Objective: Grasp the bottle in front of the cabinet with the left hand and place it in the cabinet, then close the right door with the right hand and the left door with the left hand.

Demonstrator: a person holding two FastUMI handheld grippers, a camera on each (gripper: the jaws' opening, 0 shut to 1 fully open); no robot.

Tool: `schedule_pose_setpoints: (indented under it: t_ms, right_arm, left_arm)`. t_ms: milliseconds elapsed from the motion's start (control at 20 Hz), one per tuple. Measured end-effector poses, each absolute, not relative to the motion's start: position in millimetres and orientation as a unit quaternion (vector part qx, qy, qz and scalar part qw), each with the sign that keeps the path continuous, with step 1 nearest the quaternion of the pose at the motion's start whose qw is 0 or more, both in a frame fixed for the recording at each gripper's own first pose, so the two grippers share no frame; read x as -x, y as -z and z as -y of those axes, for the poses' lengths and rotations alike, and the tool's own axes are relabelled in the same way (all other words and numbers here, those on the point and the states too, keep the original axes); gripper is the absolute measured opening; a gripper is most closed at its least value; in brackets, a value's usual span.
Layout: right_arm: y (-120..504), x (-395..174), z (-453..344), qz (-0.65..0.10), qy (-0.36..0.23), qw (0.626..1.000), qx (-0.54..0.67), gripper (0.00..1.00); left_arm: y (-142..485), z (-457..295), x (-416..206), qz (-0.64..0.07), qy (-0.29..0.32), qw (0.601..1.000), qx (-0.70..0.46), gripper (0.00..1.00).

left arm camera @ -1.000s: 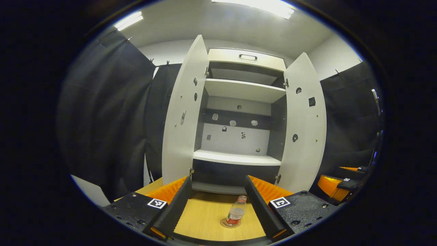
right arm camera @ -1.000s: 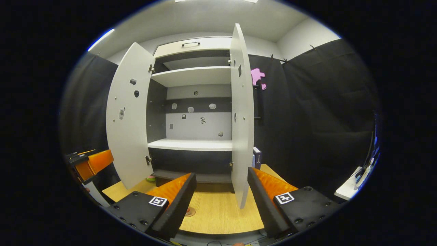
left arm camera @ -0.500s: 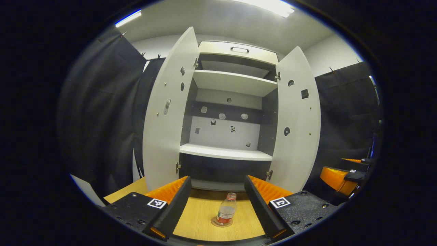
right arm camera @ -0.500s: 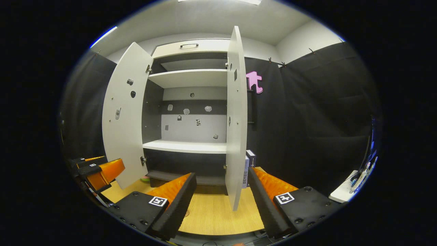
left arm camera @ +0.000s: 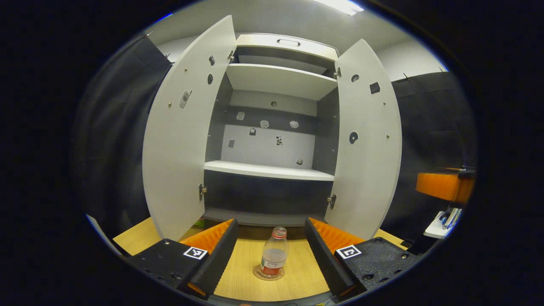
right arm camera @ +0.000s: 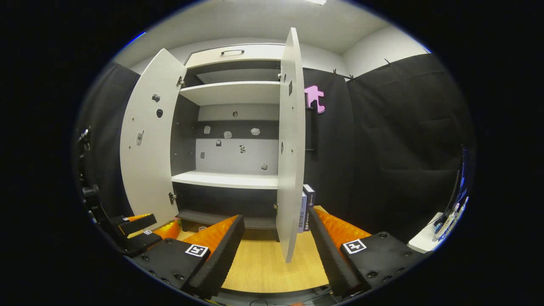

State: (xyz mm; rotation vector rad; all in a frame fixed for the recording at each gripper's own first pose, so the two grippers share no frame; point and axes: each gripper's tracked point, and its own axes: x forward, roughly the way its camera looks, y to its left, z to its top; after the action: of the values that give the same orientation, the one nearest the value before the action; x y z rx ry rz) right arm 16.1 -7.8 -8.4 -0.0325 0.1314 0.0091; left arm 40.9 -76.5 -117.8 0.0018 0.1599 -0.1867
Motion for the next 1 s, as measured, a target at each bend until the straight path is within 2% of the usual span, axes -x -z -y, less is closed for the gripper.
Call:
schedule_pose_setpoints:
  t_ms: [1000]
  right_arm:
    - [22, -15, 45, -0.098, 0.056, 0.992, 0.054, 0.98]
  left_arm:
    - [305, 90, -89, -0.195, 0.109, 0.975, -0.02, 0.95]
